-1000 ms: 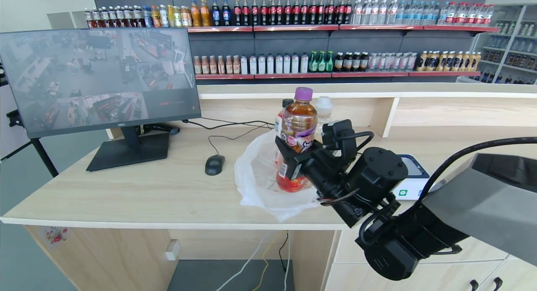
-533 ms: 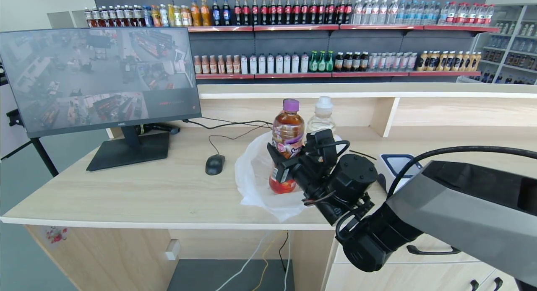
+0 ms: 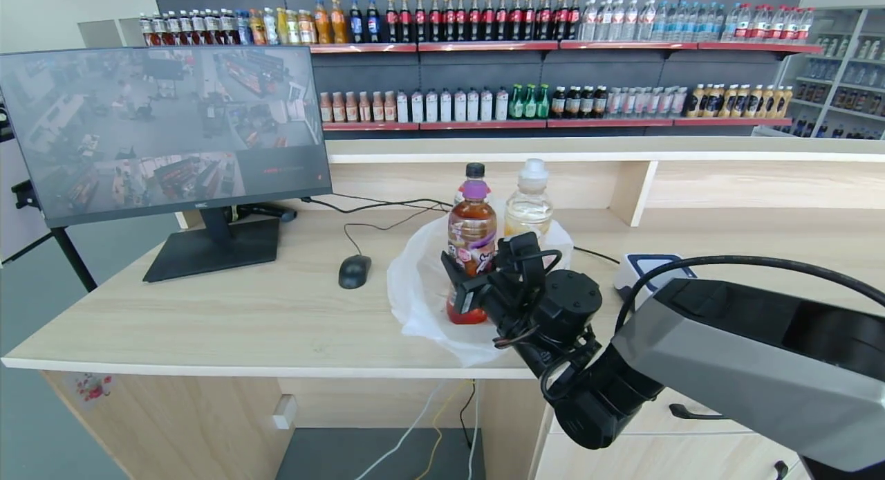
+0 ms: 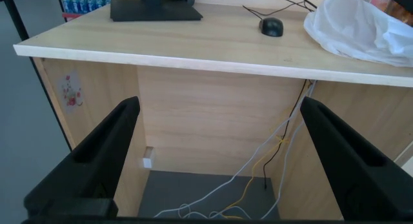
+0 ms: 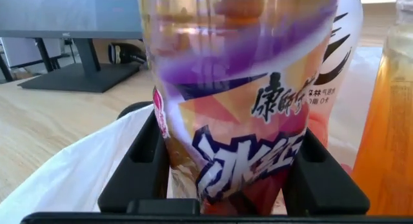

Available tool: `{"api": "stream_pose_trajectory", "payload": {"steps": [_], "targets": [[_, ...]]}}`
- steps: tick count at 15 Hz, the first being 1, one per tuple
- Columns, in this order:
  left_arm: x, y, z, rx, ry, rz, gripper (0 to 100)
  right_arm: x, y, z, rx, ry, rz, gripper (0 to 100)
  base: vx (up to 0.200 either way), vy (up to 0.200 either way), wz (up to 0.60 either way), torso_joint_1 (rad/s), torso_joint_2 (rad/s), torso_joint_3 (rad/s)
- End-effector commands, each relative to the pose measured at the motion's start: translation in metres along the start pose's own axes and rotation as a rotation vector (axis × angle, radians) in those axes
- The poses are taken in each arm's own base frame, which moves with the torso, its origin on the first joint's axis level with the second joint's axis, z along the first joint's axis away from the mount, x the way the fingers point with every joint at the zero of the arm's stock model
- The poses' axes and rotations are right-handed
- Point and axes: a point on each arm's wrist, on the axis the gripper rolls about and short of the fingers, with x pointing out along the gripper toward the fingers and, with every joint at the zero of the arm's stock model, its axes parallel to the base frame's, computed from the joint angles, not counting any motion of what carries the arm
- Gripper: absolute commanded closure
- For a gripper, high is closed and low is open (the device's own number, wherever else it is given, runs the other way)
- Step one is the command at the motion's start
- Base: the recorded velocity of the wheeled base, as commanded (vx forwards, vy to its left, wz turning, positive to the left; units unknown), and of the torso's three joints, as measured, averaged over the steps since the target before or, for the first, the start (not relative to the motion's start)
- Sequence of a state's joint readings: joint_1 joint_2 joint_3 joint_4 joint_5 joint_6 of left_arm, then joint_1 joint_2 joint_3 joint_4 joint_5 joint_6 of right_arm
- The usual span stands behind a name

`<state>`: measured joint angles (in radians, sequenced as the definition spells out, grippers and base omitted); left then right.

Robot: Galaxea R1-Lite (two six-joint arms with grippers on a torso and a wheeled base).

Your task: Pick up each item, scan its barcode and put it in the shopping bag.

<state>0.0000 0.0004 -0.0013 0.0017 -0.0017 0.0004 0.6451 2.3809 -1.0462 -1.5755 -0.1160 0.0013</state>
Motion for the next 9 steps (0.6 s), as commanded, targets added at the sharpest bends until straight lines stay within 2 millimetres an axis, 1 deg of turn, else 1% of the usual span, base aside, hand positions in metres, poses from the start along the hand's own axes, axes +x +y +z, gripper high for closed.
{"api": "stream_pose_trajectory", "payload": {"steps": [1,3,9], "targets": [[0.0001,0.0,-0.0003,0.0,0.001,0.0,0,-0.0008,-0.0005,-0.0087,-0.003,0.024,-0.001,100,0.0,0.0,0.0,0.0,0.0,0.0],[-0.0001,0.0,0.0001,0.0,-0.001,0.0,0,-0.0011,-0.0005,-0.0121,-0.004,0.032,-0.001,100,0.0,0.0,0.0,0.0,0.0,0.0],[-0.0001,0.0,0.0001,0.001,-0.001,0.0,0,-0.0009,0.0002,-0.0118,-0.003,0.031,0.0,100,0.0,0.0,0.0,0.0,0.0,0.0]]}}
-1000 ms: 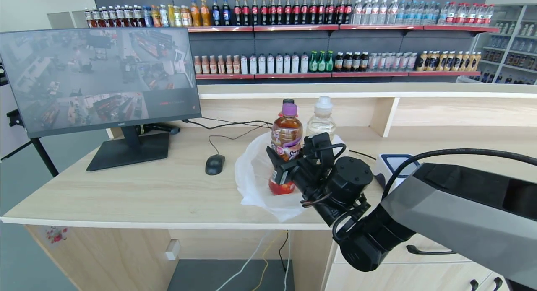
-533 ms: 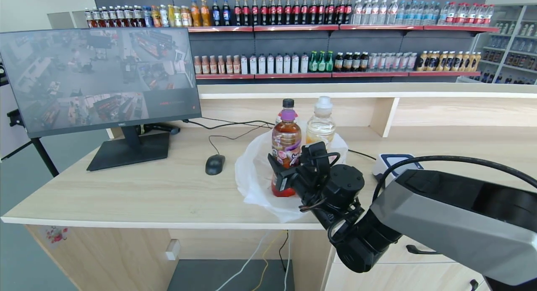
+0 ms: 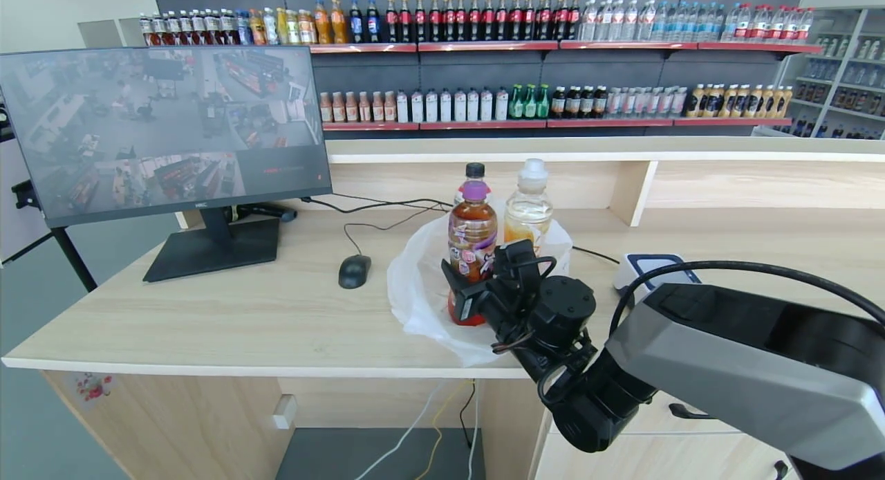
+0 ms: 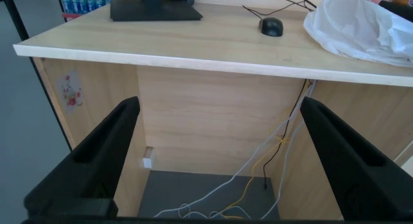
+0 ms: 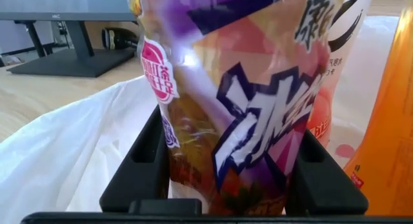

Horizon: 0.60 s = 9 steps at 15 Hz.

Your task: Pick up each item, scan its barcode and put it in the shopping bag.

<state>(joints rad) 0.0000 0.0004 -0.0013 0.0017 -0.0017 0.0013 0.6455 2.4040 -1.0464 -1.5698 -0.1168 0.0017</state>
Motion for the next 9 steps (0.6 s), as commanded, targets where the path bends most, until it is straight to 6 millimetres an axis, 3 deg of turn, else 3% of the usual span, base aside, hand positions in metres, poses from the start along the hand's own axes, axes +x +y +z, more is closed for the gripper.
{"api": "stream_pose_trajectory", "payload": {"steps": [1,5,6,9], "targets": [[-0.0001,0.0,0.0001,0.0,-0.001,0.0,0,-0.0001,0.0001,-0.0011,0.0,0.002,0.0,100,0.0,0.0,0.0,0.0,0.0,0.0],[-0.0001,0.0,0.0001,0.002,-0.001,0.0,0,-0.0005,0.0001,0.0003,0.0,0.0,0.0,100,0.0,0.0,0.0,0.0,0.0,0.0],[-0.0001,0.0,0.0001,0.003,-0.001,0.0,0,-0.0005,0.0001,0.0003,0.0,0.0,0.0,0,0.0,0.0,0.0,0.0,0.0,0.0],[-0.0001,0.0,0.0001,0.002,-0.001,0.0,0,-0.0031,0.0024,0.0063,0.002,-0.004,0.005,0,0.0,0.0,0.0,0.0,0.0,0.0]]}}
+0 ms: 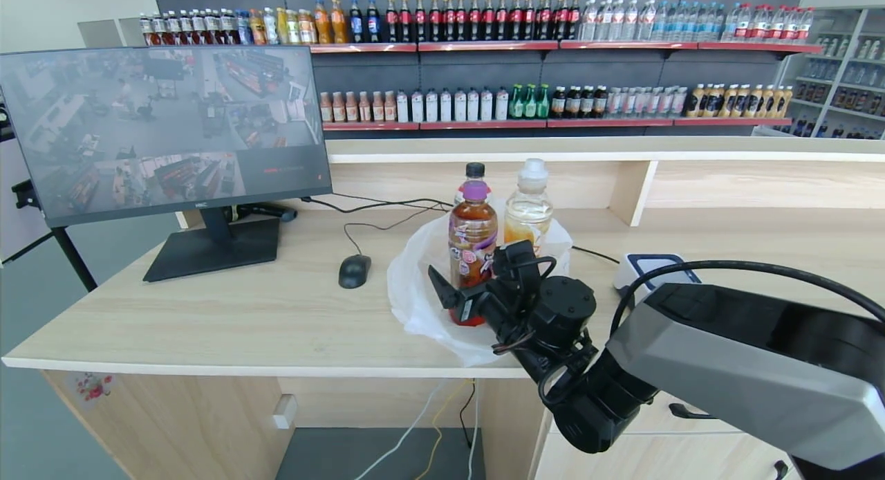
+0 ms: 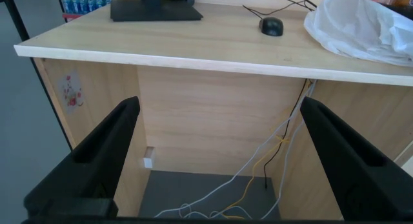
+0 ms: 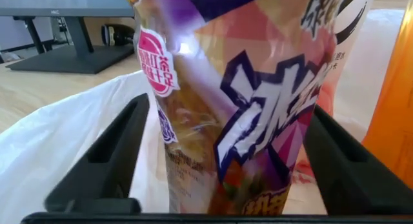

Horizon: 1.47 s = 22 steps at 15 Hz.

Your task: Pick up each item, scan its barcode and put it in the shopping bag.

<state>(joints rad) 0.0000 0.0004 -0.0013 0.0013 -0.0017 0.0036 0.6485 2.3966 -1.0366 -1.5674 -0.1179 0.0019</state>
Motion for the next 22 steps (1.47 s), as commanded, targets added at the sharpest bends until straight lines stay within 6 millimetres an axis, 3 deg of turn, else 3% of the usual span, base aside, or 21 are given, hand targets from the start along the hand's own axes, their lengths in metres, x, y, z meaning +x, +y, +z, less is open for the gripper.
{"api": "stream_pose_trajectory", "payload": {"steps": [1,5,12,16,17,19,20,22], "targets": [[0.0,0.0,0.0,-0.001,0.0,0.0,0,-0.003,0.002,0.008,0.002,-0.01,0.006,0,0.0,0.0,0.0,0.0,0.0,0.0],[0.0,0.0,0.0,-0.001,0.0,0.0,0,-0.014,0.006,0.029,0.007,-0.024,0.015,0,0.0,0.0,0.0,0.0,0.0,0.0],[0.0,0.0,0.0,0.003,0.0,0.0,0,-0.054,0.01,0.077,0.012,-0.035,0.039,0,0.0,0.0,0.0,0.0,0.0,0.0],[0.0,0.0,0.0,0.001,0.0,-0.001,0,-0.093,0.004,0.107,0.009,-0.036,0.043,0,0.0,0.0,0.0,0.0,0.0,0.0],[0.0,0.0,0.0,0.003,0.0,0.0,0,-0.117,0.001,0.124,0.006,-0.05,0.045,0,0.0,0.0,0.0,0.0,0.0,0.0],[0.0,0.0,0.0,0.001,0.0,0.0,0,-0.141,-0.003,0.14,0.003,-0.069,0.046,0,0.0,0.0,0.0,0.0,0.0,0.0],[0.0,0.0,0.0,0.001,0.0,0.0,0,-0.169,-0.008,0.153,0.002,-0.085,0.044,0,0.0,0.0,0.0,0.0,0.0,0.0],[0.0,0.0,0.0,0.003,0.001,0.0,0,-0.199,-0.013,0.161,-0.019,-0.096,0.043,0,0.0,0.0,0.0,0.0,0.0,0.0]]}}
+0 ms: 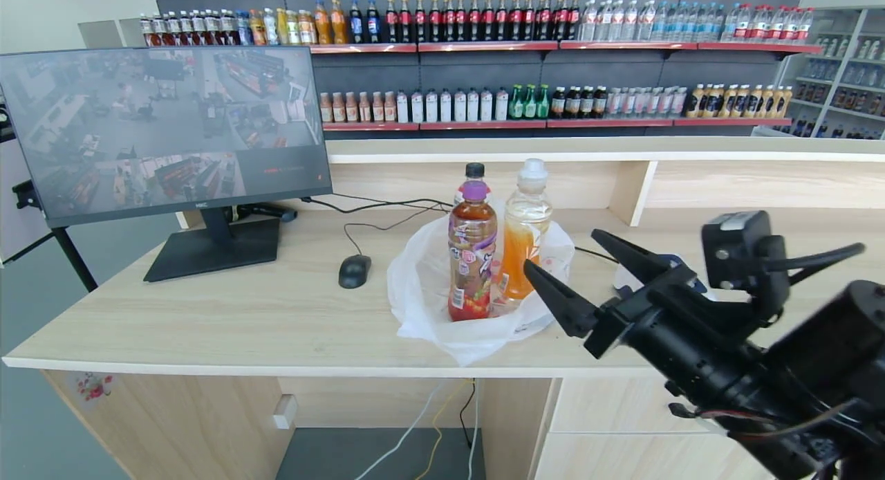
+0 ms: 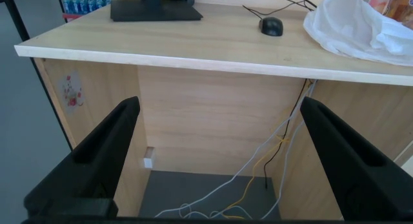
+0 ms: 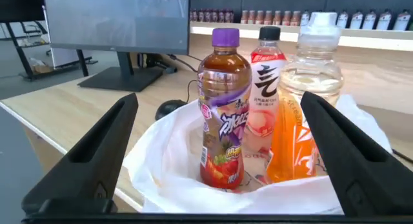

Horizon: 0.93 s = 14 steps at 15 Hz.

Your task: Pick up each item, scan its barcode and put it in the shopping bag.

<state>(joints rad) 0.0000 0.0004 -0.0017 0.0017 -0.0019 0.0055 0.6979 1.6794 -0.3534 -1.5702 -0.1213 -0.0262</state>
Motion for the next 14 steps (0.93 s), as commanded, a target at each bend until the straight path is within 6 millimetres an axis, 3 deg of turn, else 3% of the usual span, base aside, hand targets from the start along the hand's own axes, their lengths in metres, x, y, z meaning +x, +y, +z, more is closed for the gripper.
{"api": "stream_pose_trajectory", "payload": {"steps": [1,3,4,6,11,14], "targets": [[0.0,0.0,0.0,0.001,0.0,0.0,0,-0.056,-0.008,0.029,-0.022,-0.07,-0.003,0,0.0,0.0,0.0,0.0,0.0,0.0],[0.0,0.0,0.0,0.001,0.0,-0.001,0,-0.099,-0.013,0.03,-0.026,-0.067,-0.003,0,0.0,0.0,0.0,0.0,0.0,0.0],[0.0,0.0,0.0,-0.001,0.0,-0.001,0,-0.112,-0.015,0.029,-0.018,-0.065,-0.004,0,0.0,0.0,0.0,0.0,0.0,0.0],[0.0,0.0,0.0,0.001,0.0,0.0,0,-0.12,-0.016,0.033,-0.036,-0.065,-0.003,0,0.0,0.0,0.0,0.0,0.0,0.0],[0.0,0.0,0.0,0.001,0.001,0.0,0,-0.15,-0.019,0.02,-0.087,0.15,0.017,0,0.0,0.0,0.0,0.0,0.0,0.0],[0.0,0.0,0.0,-0.001,0.0,0.0,0,-0.187,-0.022,0.005,-0.151,0.33,0.052,0,0.0,0.0,0.0,0.0,0.0,0.0]]}}
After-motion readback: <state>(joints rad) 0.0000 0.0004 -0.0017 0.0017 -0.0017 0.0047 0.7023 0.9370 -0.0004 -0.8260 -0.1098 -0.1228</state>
